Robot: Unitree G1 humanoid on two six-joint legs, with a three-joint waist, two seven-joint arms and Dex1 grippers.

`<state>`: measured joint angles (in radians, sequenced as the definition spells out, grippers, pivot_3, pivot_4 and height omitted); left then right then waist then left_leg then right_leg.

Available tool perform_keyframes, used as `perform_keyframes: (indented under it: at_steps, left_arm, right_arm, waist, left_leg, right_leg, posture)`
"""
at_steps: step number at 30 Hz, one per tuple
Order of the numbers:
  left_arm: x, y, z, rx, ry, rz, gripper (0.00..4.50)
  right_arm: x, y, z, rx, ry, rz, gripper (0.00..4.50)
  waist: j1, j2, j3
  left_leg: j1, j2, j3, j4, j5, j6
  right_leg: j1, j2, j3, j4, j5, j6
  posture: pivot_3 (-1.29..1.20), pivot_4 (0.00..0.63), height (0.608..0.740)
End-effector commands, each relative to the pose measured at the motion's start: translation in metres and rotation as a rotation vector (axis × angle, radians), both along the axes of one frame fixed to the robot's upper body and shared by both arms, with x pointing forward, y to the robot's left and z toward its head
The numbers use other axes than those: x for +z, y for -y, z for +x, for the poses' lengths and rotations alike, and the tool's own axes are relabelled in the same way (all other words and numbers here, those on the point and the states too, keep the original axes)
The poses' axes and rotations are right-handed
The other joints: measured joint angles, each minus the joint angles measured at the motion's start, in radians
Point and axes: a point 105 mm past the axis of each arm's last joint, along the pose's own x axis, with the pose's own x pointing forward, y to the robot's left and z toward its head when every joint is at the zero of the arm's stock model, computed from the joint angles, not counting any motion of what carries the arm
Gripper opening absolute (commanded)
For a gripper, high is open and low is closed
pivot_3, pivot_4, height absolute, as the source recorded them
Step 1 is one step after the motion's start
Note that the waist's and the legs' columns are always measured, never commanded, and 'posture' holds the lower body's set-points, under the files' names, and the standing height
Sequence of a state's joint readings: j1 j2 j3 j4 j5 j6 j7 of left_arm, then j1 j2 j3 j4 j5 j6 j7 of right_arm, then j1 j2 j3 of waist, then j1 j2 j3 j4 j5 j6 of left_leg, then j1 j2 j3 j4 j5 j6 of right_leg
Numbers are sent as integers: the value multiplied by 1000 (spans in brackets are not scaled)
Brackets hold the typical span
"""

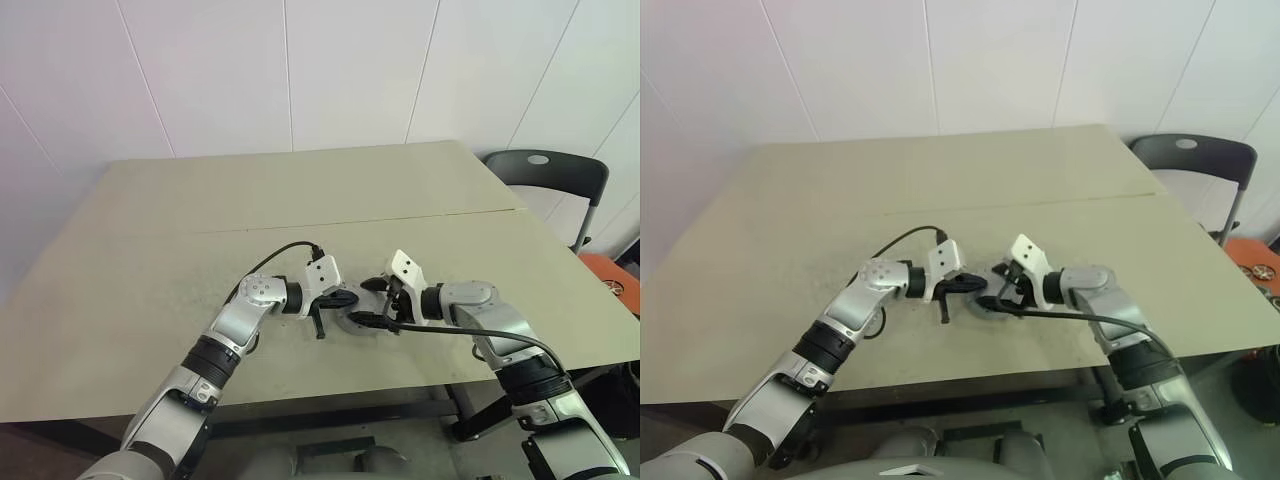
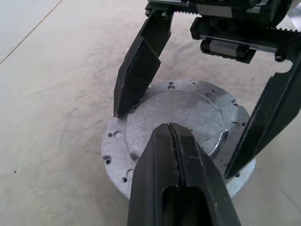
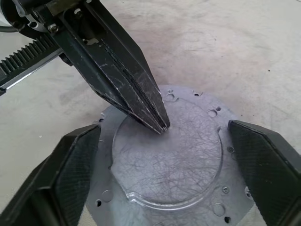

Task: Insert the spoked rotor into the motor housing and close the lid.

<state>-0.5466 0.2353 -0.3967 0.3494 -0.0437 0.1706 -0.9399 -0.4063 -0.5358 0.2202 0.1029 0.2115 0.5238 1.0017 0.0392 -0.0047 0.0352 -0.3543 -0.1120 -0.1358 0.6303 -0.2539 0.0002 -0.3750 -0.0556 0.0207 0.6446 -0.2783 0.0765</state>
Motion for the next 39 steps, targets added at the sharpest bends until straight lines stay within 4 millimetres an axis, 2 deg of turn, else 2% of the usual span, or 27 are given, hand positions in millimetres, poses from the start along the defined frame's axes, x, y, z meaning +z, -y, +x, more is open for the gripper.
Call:
perform_keyframes:
  at_steps: [1,3,6,11,17,22,25,29,32,38,39]
  left_arm:
    - [-25,-12,-6,19,-87,88,0]
    - [-25,-13,-8,16,-97,83,0]
    - [-25,-13,-9,15,-103,80,0]
    - [-23,-13,-9,9,-100,77,0]
    - [-20,-11,-10,-8,-91,72,0]
    - [-17,-10,-8,-15,-81,71,0]
    - [-16,-11,-7,-17,-73,73,0]
    - [-15,-12,-4,-17,-65,76,0]
    - [-15,-12,-3,-15,-60,77,0]
    - [-14,-14,0,-11,-50,81,0]
    - [-14,-15,0,-11,-48,83,0]
  right_arm:
    - [9,2,-5,21,-45,62,4474]
    - [18,3,-6,14,-81,131,4474]
    - [26,11,4,-70,-112,193,4474]
    - [19,35,21,-265,-263,177,4474]
    - [7,53,14,-351,-451,135,4474]
    - [22,44,3,-327,-661,302,4474]
    - [28,38,-1,-317,-751,359,4474]
    - [33,30,5,-346,-826,432,4474]
    - [30,22,10,-374,-865,467,4474]
    - [22,10,6,-388,-930,510,4474]
    - [20,10,5,-390,-934,508,4103]
  waist:
    - [0,0,0]
    - [0,0,0]
    - [0,0,0]
    - [1,0,1]
    - [1,0,0]
    - [1,1,0]
    - [1,1,0]
    - [-1,1,0]
    - [-2,1,0]
    - [-13,2,-1]
    - [-16,2,-1]
  left_leg:
    - [0,0,0,0,0,0]
    - [-1,0,0,-1,0,0]
    - [-3,0,0,-2,0,1]
    - [-4,0,0,-2,0,1]
    - [-6,0,0,-3,1,2]
    - [-9,0,0,-3,1,2]
    - [-17,0,0,0,1,3]
    - [-18,-1,0,0,1,3]
    - [-18,0,0,0,1,3]
    - [-18,0,0,-2,1,3]
    - [-18,0,0,-2,1,3]
  right_leg:
    - [0,0,0,0,0,0]
    - [-1,0,0,-1,0,0]
    - [-3,0,0,-1,2,3]
    - [-5,0,0,-1,2,2]
    - [-7,-1,0,-1,2,2]
    - [-9,-1,0,-1,2,2]
    - [-16,-1,0,1,5,-1]
    - [-19,-1,0,1,6,0]
    - [-19,-1,0,1,6,0]
    - [-21,0,0,2,6,0]
    - [-21,0,0,3,6,0]
  posture:
    - [0,0,740]
    - [0,0,740]
    - [0,0,740]
    - [0,0,740]
    - [0,0,740]
    - [0,0,740]
    - [0,0,740]
    - [0,0,740]
    - [0,0,740]
    - [0,0,740]
    - [0,0,740]
